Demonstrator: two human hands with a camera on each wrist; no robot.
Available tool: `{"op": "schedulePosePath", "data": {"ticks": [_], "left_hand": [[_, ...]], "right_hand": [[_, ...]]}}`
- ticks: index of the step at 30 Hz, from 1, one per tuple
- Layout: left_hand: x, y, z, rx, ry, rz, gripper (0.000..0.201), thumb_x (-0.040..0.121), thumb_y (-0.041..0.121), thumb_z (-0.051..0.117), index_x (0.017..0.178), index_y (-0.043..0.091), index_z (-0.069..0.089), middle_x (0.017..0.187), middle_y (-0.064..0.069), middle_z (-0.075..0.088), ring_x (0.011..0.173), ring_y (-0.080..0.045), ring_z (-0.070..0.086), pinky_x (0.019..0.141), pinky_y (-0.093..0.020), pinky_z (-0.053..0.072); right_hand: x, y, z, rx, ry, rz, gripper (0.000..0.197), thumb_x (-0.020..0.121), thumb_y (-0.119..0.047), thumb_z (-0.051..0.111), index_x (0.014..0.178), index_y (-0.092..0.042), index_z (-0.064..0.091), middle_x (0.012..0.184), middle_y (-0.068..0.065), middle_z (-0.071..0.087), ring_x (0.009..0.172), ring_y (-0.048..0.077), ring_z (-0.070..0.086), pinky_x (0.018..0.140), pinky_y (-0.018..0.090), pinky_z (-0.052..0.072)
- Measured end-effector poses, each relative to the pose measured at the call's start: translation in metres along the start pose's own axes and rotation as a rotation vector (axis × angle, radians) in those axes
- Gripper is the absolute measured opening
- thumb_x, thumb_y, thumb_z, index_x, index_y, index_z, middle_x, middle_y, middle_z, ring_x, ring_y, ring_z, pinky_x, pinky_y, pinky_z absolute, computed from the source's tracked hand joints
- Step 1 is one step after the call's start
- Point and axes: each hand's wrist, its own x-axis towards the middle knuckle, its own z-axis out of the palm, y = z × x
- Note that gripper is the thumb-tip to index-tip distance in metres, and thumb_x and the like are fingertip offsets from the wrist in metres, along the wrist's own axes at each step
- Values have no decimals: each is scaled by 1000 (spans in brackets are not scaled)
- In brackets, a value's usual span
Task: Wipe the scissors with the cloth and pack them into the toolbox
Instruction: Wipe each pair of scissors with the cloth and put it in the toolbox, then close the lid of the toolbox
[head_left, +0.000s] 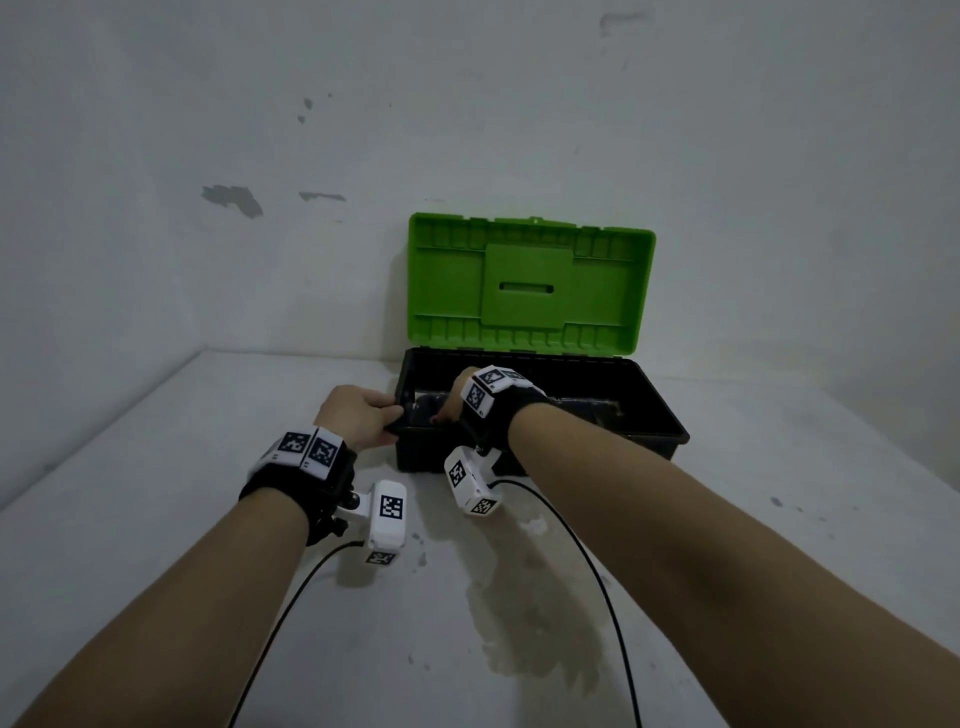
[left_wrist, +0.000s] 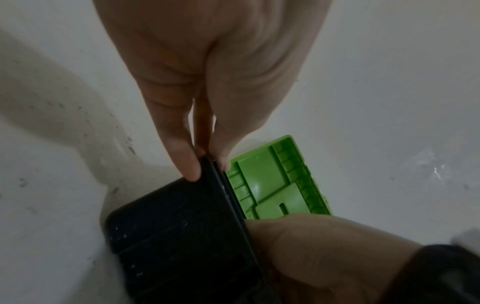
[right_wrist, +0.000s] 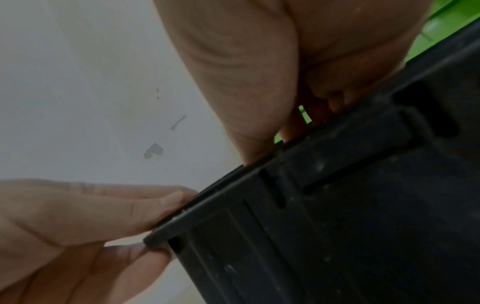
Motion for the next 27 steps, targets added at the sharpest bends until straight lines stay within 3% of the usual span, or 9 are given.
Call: {"op": "schedulePosePath", "data": {"ticks": [3, 5, 7, 11, 16, 17, 19, 23, 27], "left_hand": [[2, -1, -1, -30, -19, -3, 23, 91, -1, 67, 113, -5, 71, 104, -24, 72, 92, -36, 71, 86, -45, 59], [1, 0, -1, -33, -31, -11, 22, 92, -2, 66, 113, -5, 70, 104, -24, 71, 91, -34, 70, 79, -40, 61], [1, 0, -2, -31, -33, -18, 24, 92, -2, 66, 115, -6, 69, 105, -25, 71, 89, -33, 70, 68, -32, 63], [1, -1, -2, -36, -33, -23, 26, 92, -2, 66, 117, -6, 68, 108, -26, 71, 94, -35, 70, 61, -28, 62], [-2, 0, -2, -38, -36, -33, 27, 93, -1, 65, 119, -6, 68, 109, -25, 70, 91, -32, 69, 69, -34, 62], [-4, 1, -2, -27, -28, -30, 26, 93, 0, 65, 118, -5, 68, 107, -23, 71, 88, -30, 68, 65, -31, 62], [-7, 2, -3, 38, -1, -11, 25, 93, 6, 68, 117, 1, 70, 102, -19, 71, 80, -25, 67, 58, -27, 60], [-15, 8, -5, 186, 37, 59, 25, 93, 14, 68, 116, 6, 72, 98, -16, 73, 78, -24, 66, 71, -35, 57], [-22, 24, -1, 216, 107, 200, 30, 94, 19, 66, 121, 5, 71, 111, -13, 72, 107, -30, 67, 98, -40, 51]], "right_hand": [[7, -7, 3, -51, 75, 1, 43, 93, -42, 58, 123, -12, 62, 100, 10, 65, 75, 21, 58, 49, 20, 37], [11, -8, 4, -127, 72, -48, 41, 96, -34, 55, 131, -12, 56, 111, 10, 64, 71, 20, 54, 47, 24, 34], [16, -13, 5, -80, -25, -36, 40, 97, -19, 53, 135, -5, 50, 132, 18, 55, 93, 25, 52, 52, 24, 30], [25, -15, 6, -34, -55, -22, 38, 96, -15, 53, 130, 2, 53, 138, 22, 50, 95, 19, 35, 54, 18, 24], [30, -6, 16, -45, 54, 153, 37, 89, -21, 61, 119, 1, 59, 84, 3, 59, 82, 19, 57, 67, 27, 44], [25, -5, 12, -66, 75, 247, 29, 88, -20, 60, 109, -1, 63, 84, 4, 57, 80, 19, 60, 68, 28, 45], [31, 12, 8, 108, 108, 120, 26, 86, -26, 65, 104, -7, 67, 92, 7, 55, 82, 22, 55, 62, 26, 42], [8, 58, -17, 247, 183, 133, 43, 77, -45, 69, 92, -5, 74, 82, 9, 70, 78, 30, 68, 62, 31, 51], [-25, 130, -36, 317, 330, 208, 36, 82, -46, 68, 98, -15, 76, 98, 8, 73, 85, 26, 67, 72, 28, 53]]}}
